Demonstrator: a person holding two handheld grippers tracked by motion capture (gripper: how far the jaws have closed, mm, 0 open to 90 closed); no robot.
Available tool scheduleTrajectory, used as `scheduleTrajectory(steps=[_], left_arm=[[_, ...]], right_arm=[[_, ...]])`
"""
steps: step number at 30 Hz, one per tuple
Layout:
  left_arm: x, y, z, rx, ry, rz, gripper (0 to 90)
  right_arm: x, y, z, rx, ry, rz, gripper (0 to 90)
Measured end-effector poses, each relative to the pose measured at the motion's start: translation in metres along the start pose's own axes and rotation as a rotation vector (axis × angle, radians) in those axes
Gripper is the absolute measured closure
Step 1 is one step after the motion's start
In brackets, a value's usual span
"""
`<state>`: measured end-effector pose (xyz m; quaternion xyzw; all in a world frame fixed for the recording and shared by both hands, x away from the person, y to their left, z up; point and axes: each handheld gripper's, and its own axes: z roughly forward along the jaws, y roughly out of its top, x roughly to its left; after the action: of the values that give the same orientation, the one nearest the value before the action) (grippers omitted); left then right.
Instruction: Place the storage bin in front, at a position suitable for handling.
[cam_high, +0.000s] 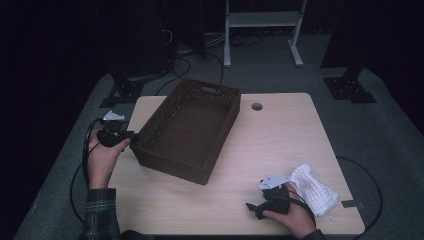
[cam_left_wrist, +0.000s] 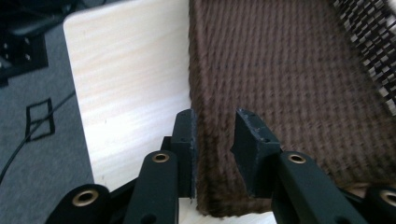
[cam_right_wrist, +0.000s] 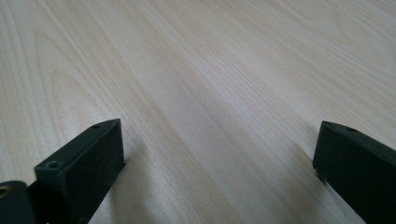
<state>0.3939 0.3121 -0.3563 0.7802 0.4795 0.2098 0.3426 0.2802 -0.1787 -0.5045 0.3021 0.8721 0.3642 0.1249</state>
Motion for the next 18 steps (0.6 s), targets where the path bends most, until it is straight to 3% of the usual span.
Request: scheduleTrajectory(steps=[6,18], left_arm=[[-0.013,0.009,-0.006,-0.051,-0.057,0.019,68.0],[-0.052,0.028,0.006,-0.054,-0.145,0.080,66.3]], right_arm=[[0.000,0.000,0.000,-0.003,-0.003,0.000,1.2],[0.000,0.000,0.000,-0.002,-0.001,0.004,1.2]])
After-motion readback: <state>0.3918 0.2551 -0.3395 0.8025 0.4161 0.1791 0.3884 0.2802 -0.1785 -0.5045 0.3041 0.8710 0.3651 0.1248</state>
